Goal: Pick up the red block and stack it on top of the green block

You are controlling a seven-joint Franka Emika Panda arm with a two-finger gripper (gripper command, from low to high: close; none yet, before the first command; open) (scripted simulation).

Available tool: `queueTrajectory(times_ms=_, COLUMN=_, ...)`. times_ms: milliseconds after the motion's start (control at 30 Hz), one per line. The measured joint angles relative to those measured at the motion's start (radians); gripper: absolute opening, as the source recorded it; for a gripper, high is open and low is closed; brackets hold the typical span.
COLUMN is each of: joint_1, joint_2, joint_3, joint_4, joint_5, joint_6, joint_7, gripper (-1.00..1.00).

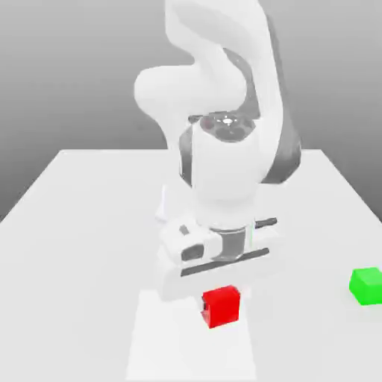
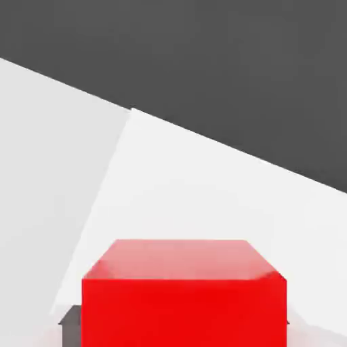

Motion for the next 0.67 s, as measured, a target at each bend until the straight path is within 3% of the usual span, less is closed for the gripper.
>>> queueTrajectory(times_ms=367, joint_1=0.363, joint_2=-0.019, joint_3=0.211, joint_4=0.077, joint_5=-0.038, joint_6=-0.096, joint_7=0.370, gripper=-1.00)
queueTrajectory(times_ms=533, joint_1=0.404, joint_2=0.119, joint_3=0.182, joint_4=0.092, joint_5=-0.124, joint_6=0.023, joint_7=0.465, gripper=-1.00)
queueTrajectory(times_ms=567, joint_1=0.412, joint_2=0.147, joint_3=0.171, joint_4=0.094, joint_5=-0.140, joint_6=0.049, joint_7=0.477, gripper=1.00)
queueTrajectory(times_ms=667, joint_1=0.412, joint_2=0.147, joint_3=0.171, joint_4=0.094, joint_5=-0.140, joint_6=0.049, joint_7=0.477, gripper=1.00)
